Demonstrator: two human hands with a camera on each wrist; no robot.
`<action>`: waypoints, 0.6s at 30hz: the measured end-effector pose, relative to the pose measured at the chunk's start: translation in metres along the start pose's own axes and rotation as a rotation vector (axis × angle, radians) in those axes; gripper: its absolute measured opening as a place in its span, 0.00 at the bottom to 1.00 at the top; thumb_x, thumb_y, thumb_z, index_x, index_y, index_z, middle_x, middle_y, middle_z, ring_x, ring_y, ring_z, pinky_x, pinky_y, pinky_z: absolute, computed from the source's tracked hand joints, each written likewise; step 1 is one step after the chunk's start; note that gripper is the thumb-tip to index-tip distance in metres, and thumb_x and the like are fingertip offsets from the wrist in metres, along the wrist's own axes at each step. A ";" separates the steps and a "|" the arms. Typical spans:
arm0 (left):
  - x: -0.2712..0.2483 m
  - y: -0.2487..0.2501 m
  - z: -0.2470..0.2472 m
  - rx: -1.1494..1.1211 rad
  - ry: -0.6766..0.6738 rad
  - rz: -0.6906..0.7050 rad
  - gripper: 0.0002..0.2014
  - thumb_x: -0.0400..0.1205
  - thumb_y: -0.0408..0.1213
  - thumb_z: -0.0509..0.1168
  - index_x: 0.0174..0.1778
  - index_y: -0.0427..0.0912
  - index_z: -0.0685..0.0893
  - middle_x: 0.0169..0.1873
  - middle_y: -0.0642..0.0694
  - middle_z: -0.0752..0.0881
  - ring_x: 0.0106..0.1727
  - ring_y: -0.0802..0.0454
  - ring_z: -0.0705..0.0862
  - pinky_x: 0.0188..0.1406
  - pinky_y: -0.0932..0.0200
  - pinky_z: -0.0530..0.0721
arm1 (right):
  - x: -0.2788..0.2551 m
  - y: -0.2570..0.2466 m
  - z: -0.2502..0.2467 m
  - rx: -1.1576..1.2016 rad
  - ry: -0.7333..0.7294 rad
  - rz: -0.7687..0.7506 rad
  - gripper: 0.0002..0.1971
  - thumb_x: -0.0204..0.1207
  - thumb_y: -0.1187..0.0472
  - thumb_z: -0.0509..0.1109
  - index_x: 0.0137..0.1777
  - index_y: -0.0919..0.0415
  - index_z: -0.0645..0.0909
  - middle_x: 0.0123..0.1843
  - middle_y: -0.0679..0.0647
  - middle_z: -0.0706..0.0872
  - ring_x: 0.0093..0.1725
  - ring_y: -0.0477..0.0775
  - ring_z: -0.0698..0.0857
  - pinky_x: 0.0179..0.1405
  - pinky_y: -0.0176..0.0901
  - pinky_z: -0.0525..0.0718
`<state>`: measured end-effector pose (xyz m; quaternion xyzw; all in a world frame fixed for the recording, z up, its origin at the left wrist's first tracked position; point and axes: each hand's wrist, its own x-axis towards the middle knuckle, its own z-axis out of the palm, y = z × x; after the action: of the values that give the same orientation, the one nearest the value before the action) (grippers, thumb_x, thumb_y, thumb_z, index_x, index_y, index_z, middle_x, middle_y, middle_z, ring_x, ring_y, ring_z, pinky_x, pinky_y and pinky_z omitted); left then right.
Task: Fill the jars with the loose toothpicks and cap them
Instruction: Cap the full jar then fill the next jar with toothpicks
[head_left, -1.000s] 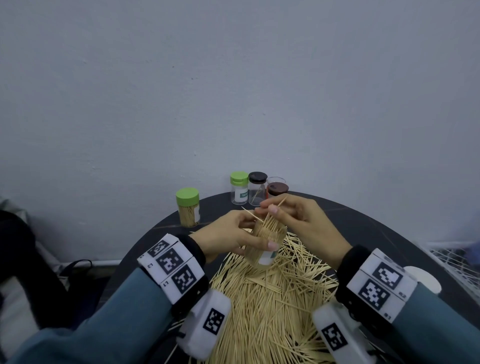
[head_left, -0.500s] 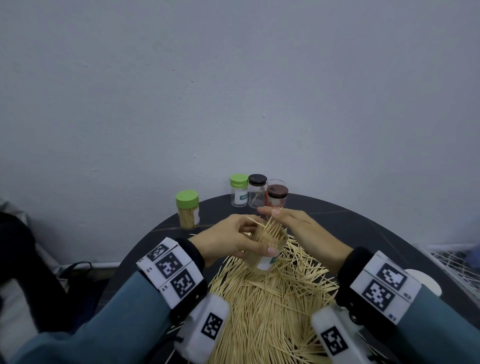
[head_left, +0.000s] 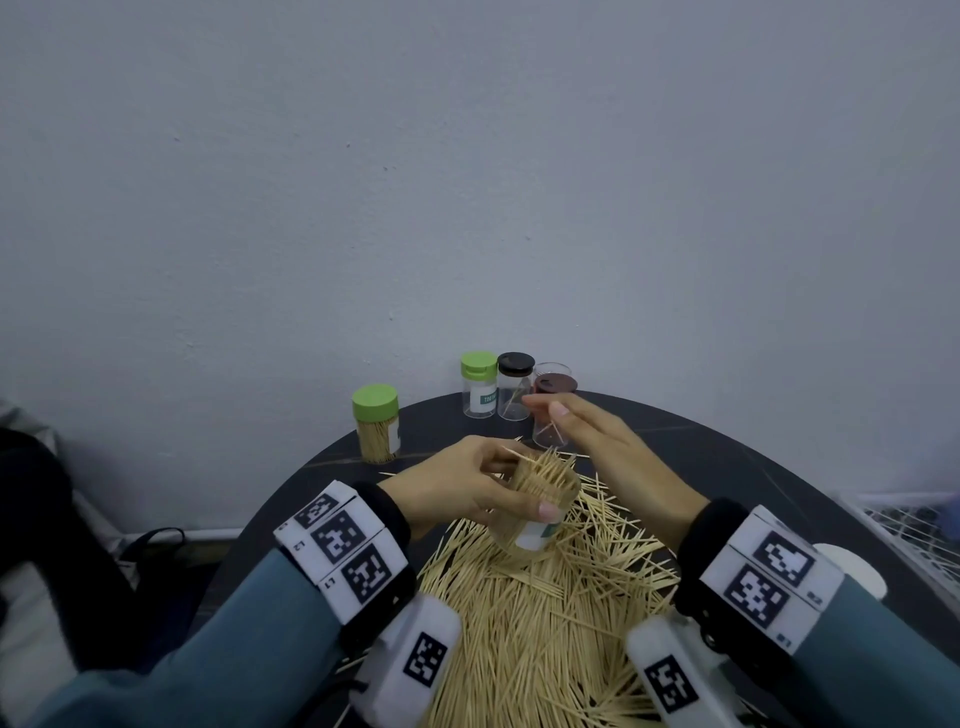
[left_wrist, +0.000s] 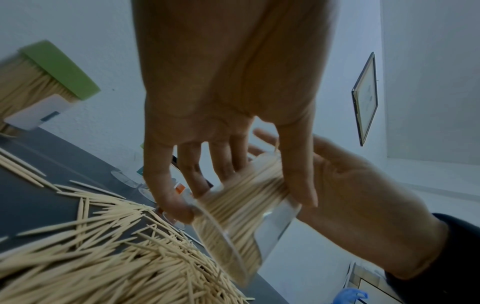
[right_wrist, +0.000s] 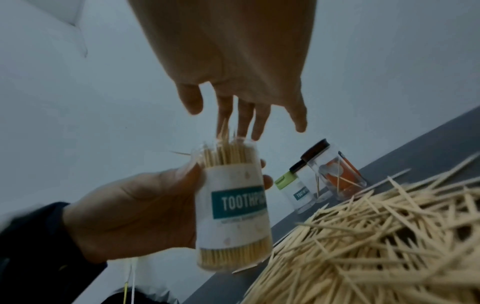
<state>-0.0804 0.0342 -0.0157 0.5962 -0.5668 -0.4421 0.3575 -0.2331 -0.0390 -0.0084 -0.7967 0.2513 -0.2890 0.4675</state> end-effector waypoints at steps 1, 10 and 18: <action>0.000 -0.001 0.000 0.002 0.004 0.000 0.19 0.73 0.33 0.75 0.60 0.44 0.83 0.54 0.46 0.88 0.56 0.53 0.85 0.54 0.54 0.84 | 0.000 -0.001 -0.001 -0.024 -0.011 -0.057 0.14 0.83 0.52 0.59 0.65 0.45 0.79 0.62 0.35 0.80 0.63 0.32 0.76 0.56 0.24 0.73; 0.001 -0.002 0.000 -0.012 -0.001 0.010 0.17 0.73 0.33 0.75 0.57 0.48 0.83 0.52 0.48 0.88 0.51 0.58 0.85 0.47 0.61 0.84 | -0.001 -0.004 0.003 -0.289 0.151 -0.327 0.03 0.72 0.57 0.75 0.41 0.47 0.86 0.44 0.42 0.88 0.49 0.40 0.83 0.50 0.35 0.80; 0.004 -0.003 -0.002 -0.083 0.081 0.041 0.21 0.72 0.33 0.76 0.61 0.45 0.83 0.53 0.49 0.88 0.56 0.53 0.86 0.53 0.56 0.86 | 0.003 -0.002 -0.010 -0.078 0.396 -0.347 0.05 0.73 0.66 0.73 0.46 0.58 0.81 0.38 0.47 0.87 0.40 0.42 0.84 0.38 0.22 0.78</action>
<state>-0.0773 0.0306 -0.0180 0.5864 -0.5452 -0.4332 0.4139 -0.2375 -0.0465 -0.0017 -0.7733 0.2086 -0.5051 0.3215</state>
